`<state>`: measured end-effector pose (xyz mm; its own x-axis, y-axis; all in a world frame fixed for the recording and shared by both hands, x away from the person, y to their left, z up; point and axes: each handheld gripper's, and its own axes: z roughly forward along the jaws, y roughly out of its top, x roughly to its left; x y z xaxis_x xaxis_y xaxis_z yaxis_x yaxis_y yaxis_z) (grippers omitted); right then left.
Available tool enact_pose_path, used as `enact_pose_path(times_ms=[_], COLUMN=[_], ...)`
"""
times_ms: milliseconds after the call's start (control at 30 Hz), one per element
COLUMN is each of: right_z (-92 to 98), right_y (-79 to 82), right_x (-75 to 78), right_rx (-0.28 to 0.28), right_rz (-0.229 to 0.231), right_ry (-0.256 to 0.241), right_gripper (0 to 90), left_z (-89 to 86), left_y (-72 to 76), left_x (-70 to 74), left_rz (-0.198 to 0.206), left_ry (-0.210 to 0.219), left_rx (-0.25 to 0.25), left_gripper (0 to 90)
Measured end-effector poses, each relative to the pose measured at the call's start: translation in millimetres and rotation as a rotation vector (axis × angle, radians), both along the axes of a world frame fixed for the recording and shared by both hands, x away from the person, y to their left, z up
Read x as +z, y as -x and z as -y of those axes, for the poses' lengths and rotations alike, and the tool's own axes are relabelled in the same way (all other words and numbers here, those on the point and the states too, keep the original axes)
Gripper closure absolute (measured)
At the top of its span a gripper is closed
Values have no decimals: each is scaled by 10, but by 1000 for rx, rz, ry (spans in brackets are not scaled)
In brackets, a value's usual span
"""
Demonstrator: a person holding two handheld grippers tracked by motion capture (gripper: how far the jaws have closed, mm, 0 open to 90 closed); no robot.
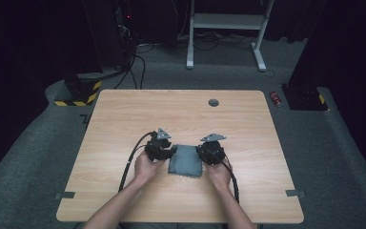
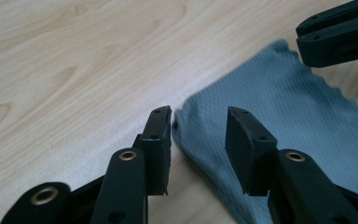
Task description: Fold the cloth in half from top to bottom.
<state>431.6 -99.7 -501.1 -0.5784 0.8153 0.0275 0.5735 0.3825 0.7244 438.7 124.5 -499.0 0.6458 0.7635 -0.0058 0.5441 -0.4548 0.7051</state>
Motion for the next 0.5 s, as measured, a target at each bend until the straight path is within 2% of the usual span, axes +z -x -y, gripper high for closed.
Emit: enact_pose_path(times_ms=[67, 133, 167, 300, 400, 500], right_z=[-12, -10, -1, 45, 52, 54], right_y=[54, 78, 76, 63, 85, 187], right_x=[-29, -75, -103, -129, -115, -79], right_rx=[17, 21, 23, 11, 7, 29], right_rz=[-4, -14, -22, -30, -34, -23], right_ry=[15, 39, 50, 47, 42, 13], right_gripper=[807, 811, 813, 819, 806, 793], left_z=[7, -13, -40, -109, -140, -112], left_y=[1, -24, -29, 16, 150, 294], left_x=[-52, -114, -119, -75, -20, -30], left_rz=[-1, -18, -23, -21, -13, -27], left_ry=[-43, -59, -41, -27, 37, 44], left_rx=[1, 11, 18, 38, 6, -37], left_gripper=[605, 603, 592, 575, 539, 520])
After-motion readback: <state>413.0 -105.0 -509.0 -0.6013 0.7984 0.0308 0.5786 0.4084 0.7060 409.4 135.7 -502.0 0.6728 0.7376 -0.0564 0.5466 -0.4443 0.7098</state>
